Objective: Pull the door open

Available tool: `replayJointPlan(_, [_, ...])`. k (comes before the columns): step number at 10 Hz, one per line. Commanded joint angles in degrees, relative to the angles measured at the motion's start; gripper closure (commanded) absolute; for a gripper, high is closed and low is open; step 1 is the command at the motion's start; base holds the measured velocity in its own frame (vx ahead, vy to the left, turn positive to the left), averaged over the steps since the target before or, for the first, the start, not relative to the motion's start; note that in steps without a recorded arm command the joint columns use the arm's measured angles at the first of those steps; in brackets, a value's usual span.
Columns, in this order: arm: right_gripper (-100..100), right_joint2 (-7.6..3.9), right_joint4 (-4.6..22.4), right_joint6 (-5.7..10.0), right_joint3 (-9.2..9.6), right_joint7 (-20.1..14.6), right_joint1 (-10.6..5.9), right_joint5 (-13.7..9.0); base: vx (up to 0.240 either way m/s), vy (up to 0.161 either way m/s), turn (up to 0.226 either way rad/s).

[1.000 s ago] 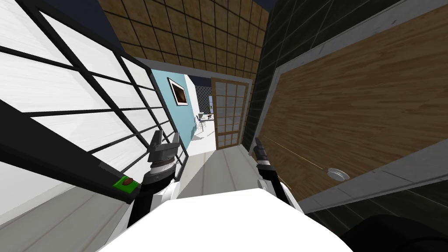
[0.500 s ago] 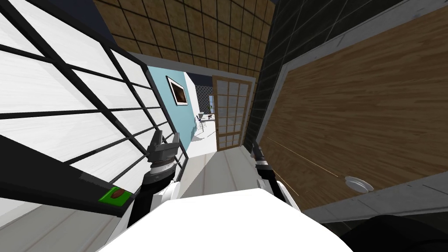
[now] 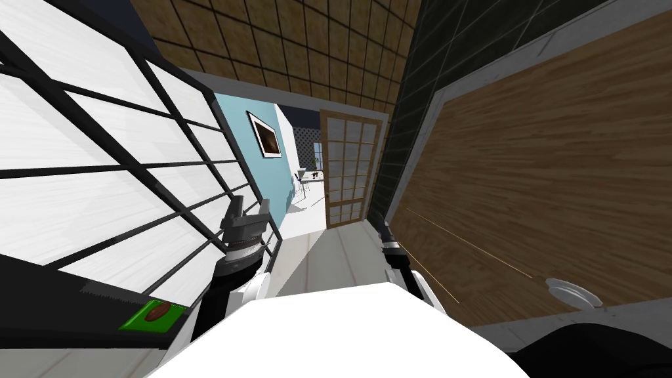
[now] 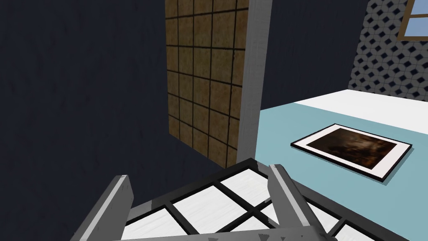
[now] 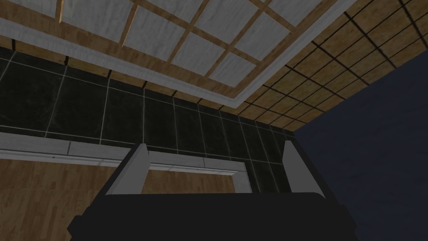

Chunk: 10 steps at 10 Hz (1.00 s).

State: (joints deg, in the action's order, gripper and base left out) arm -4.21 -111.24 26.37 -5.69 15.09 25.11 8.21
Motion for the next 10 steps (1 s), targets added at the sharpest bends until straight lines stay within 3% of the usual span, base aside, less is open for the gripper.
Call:
replayJointPlan(1, [-100,-0.22,1.6,0.59,-0.26,1.3,-0.63,0.7,0.073,0.044,0.0])
replayJointPlan(10, [-100,-1.14,11.5,4.42,-1.81,8.6,-4.33,5.1,0.096,0.053,0.001])
